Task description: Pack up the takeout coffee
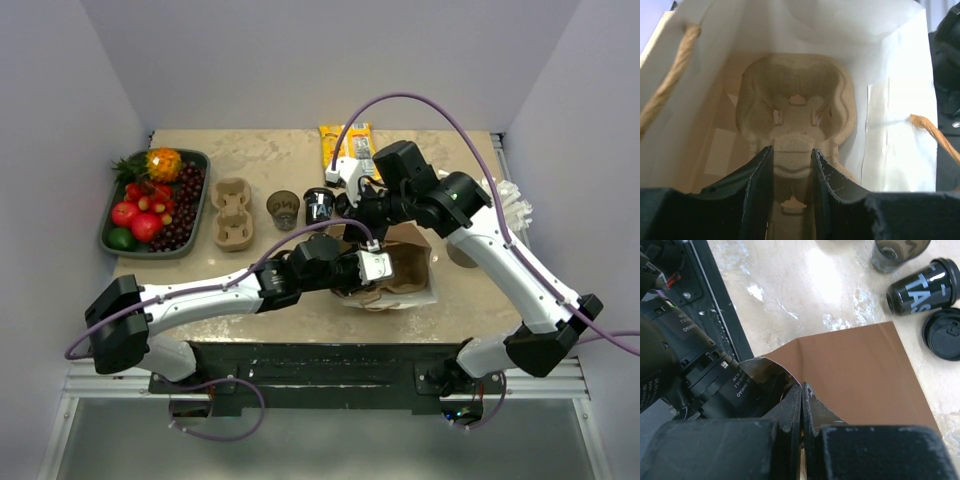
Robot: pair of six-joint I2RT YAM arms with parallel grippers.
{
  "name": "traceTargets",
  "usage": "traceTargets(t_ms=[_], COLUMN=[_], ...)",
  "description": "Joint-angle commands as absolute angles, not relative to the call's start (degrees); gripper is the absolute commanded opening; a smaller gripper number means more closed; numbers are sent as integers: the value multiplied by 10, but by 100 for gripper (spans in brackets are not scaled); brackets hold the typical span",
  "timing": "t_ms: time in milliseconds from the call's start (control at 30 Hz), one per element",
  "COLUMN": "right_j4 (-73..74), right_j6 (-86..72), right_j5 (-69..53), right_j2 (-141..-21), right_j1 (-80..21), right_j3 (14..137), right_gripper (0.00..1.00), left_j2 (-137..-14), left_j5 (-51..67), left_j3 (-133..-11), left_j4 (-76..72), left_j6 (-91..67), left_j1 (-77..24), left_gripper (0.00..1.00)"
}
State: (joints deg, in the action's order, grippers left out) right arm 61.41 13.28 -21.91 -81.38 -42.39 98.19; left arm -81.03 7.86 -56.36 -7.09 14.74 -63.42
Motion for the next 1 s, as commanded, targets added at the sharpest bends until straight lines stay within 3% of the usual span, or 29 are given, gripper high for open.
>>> traceTargets(t_ms=[0,333,700,967], right_j4=[633,628,634,646], right_j6=[79,66,79,103], right_j5=[-323,-391,-417,-442], right_j2=[-783,-813,-816,-815], right_j1=[-446,-443,-442,-440], right_j3=[971,989,998,1003], right_gripper=[0,0,0,0], left_j2=[-854,-848,-888,-917], left_j5=[4,62,222,213], left_j3=[-580,-543,-556,-572], left_j4=[-134,-251,-228,-267], left_j6=[180,349,371,397], left_j1=[-613,-614,-605,-606], left_gripper=[0,0,0,0])
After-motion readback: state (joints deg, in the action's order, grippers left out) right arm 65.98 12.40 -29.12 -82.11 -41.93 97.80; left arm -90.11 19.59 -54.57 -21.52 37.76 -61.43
